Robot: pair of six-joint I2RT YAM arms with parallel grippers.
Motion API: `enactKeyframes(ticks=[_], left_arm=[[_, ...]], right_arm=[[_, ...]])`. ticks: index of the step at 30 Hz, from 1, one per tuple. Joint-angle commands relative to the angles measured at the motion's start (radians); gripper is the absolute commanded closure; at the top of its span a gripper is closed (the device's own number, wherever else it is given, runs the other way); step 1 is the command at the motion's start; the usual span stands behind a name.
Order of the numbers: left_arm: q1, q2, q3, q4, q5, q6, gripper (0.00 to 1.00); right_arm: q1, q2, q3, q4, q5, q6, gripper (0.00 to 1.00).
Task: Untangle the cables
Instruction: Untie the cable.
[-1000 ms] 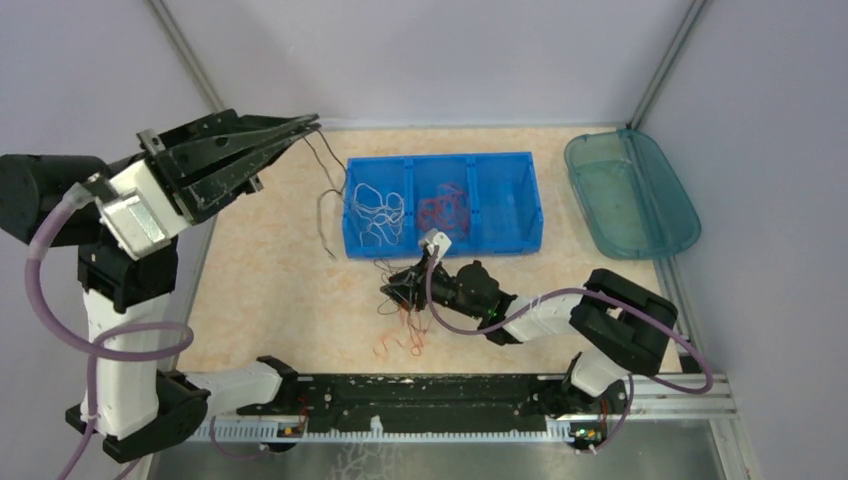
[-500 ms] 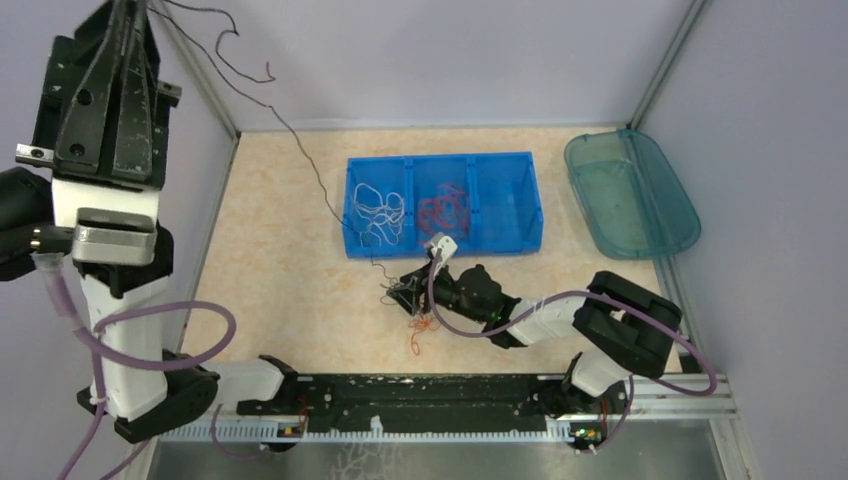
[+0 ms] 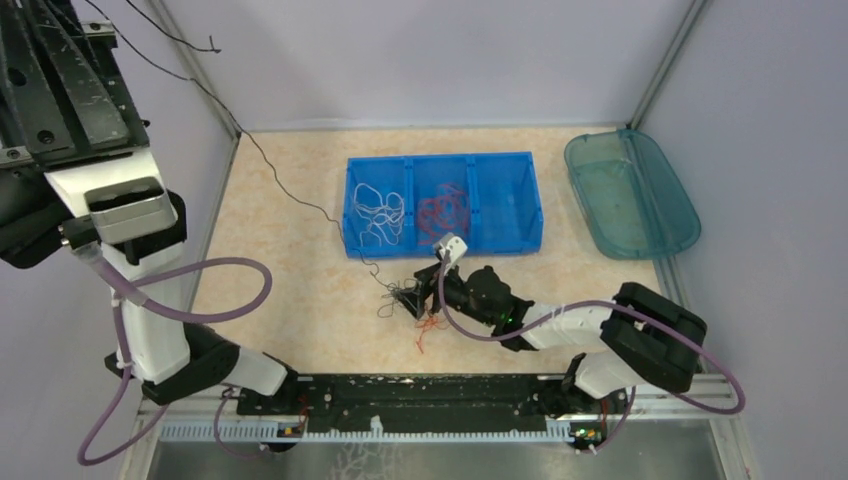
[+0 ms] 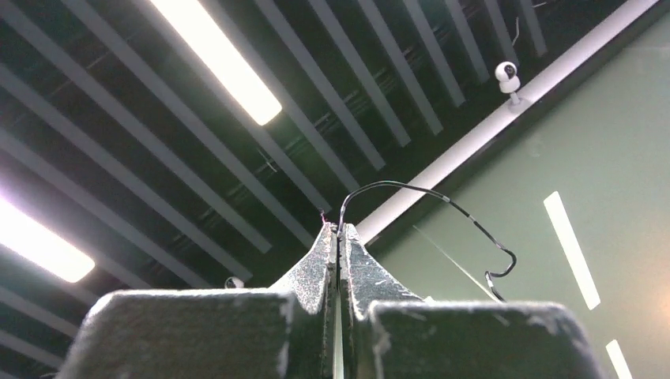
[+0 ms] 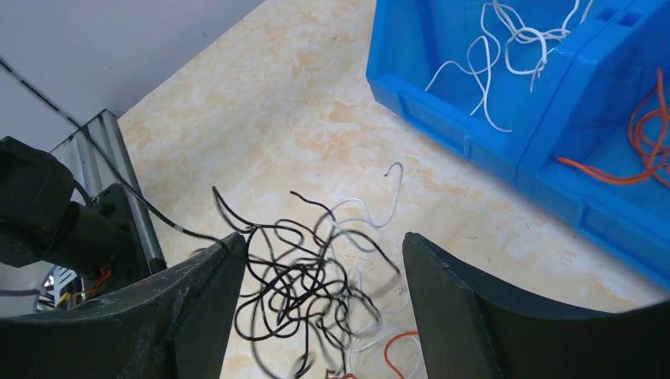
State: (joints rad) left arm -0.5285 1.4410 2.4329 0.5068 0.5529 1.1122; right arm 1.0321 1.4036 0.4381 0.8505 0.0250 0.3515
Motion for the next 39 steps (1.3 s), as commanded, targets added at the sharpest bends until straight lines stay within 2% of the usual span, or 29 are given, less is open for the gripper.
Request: enactKeyframes(ticks=[1, 3, 4, 5, 9, 12, 15, 22, 26, 27, 30, 31, 32, 34, 35, 39], left_arm=[[-0.004, 0.003, 0.077, -0.044, -0.054, -0.061, 1.00], [-0.005, -0.114, -0.072, -0.190, -0.071, -0.171, 1.00], [-0.005, -0.177, -0.244, -0.207, -0.058, -0.226, 1.00], [-0.004, -0.230, -0.336, -0.256, -0.035, -0.258, 1.00], [-0.004, -0.331, -0.571, -0.356, 0.022, -0.385, 1.00], [-0.005, -0.335, -0.608, -0.351, 0.011, -0.440, 1.00], [-0.004, -0.322, -0.598, -0.342, -0.002, -0.453, 1.00], [-0.004, -0.315, -0.593, -0.327, 0.010, -0.461, 1.00], [-0.004, -0.323, -0.597, -0.334, 0.012, -0.463, 1.00], [-0.004, -0.326, -0.601, -0.334, 0.012, -0.465, 1.00], [-0.004, -0.341, -0.622, -0.334, 0.009, -0.480, 1.00], [-0.005, -0.348, -0.635, -0.335, 0.011, -0.485, 1.00], [-0.005, -0.357, -0.650, -0.334, 0.013, -0.485, 1.00], [-0.004, -0.368, -0.675, -0.334, 0.015, -0.480, 1.00], [-0.005, -0.371, -0.682, -0.334, 0.014, -0.478, 1.00], [-0.004, -0.372, -0.687, -0.322, 0.013, -0.479, 1.00]], right_arm=[[0.006, -0.109, -0.038, 0.008, 0.017, -0.023, 0.26], [0.005, -0.149, -0.052, 0.024, -0.022, -0.027, 0.25], [0.005, -0.168, -0.053, 0.030, -0.062, -0.034, 0.25], [0.005, -0.185, -0.047, 0.027, -0.092, -0.037, 0.25], [0.005, -0.263, -0.008, -0.008, -0.244, -0.076, 0.24], [0.005, -0.323, 0.043, -0.113, -0.306, -0.118, 0.22], [0.005, -0.345, 0.074, -0.121, -0.332, -0.146, 0.20], [0.006, -0.151, 0.212, -0.094, -0.358, -0.178, 0.23], [0.002, -0.072, 0.250, -0.089, -0.288, -0.209, 0.40], [0.001, -0.064, 0.249, -0.066, -0.288, -0.202, 0.46], [0.000, -0.055, 0.254, -0.010, -0.304, -0.187, 0.76], [0.000, -0.054, 0.261, -0.009, -0.314, -0.184, 0.79], [0.000, -0.050, 0.268, -0.010, -0.339, -0.179, 0.77], [0.000, -0.043, 0.286, -0.027, -0.395, -0.168, 0.56], [0.000, -0.039, 0.294, -0.038, -0.408, -0.163, 0.50], [0.002, -0.034, 0.287, -0.038, -0.404, -0.164, 0.52]])
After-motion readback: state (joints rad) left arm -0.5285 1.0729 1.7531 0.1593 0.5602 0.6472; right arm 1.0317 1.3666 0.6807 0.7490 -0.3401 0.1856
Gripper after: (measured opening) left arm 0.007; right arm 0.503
